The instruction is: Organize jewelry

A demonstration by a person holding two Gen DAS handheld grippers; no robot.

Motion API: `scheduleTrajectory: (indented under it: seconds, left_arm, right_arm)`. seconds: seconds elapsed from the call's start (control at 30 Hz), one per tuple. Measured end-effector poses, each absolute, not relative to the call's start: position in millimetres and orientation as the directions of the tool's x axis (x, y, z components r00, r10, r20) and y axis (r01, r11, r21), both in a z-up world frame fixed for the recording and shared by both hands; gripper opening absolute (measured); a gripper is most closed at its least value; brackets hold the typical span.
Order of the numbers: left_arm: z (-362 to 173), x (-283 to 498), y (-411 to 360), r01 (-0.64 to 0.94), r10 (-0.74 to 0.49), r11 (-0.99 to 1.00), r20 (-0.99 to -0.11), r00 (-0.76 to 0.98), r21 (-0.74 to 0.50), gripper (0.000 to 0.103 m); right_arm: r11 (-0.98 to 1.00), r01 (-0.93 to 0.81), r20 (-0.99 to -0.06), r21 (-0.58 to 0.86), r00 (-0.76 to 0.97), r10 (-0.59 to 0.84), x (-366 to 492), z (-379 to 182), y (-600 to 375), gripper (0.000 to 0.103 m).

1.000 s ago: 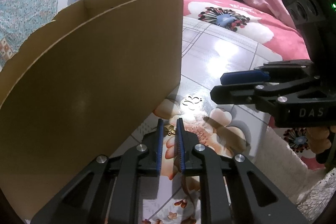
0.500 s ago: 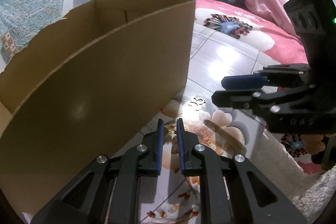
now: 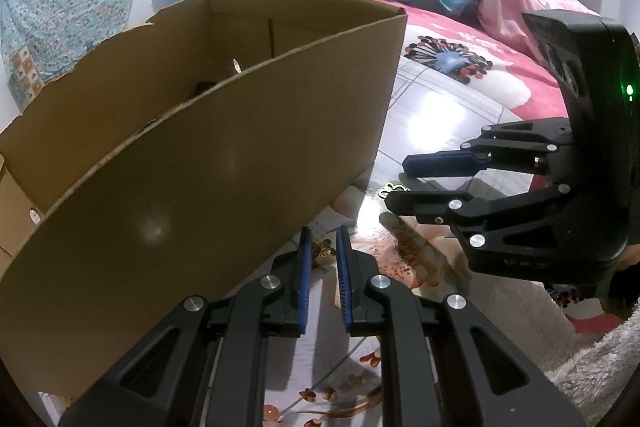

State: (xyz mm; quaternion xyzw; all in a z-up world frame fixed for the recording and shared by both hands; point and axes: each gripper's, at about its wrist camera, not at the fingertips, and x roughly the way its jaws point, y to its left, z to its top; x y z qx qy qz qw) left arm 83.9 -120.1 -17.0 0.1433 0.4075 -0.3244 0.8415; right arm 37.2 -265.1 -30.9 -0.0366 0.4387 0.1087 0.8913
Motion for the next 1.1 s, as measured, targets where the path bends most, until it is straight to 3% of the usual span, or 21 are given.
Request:
scheduleTrajectory:
  seconds: [0.4,1.1]
  left_arm:
    - [-19.3,84.7,-120.0,0.662,-0.430,0.749,-0.780,0.455,-0.027,0.012]
    - [-4.9,74.8,-116.8,0.681,-0.470,0.730,-0.759,0.450,-0.049,0.012]
  right_arm:
    - [0.954,-0.300,-0.804,-0.026,0.573,0.158,40.2,-31.2,-257.9,0.014]
    - [0.973,-0.227,-0.772,0.031,0.614,0.167,27.9,-11.3,-267.8,0.013]
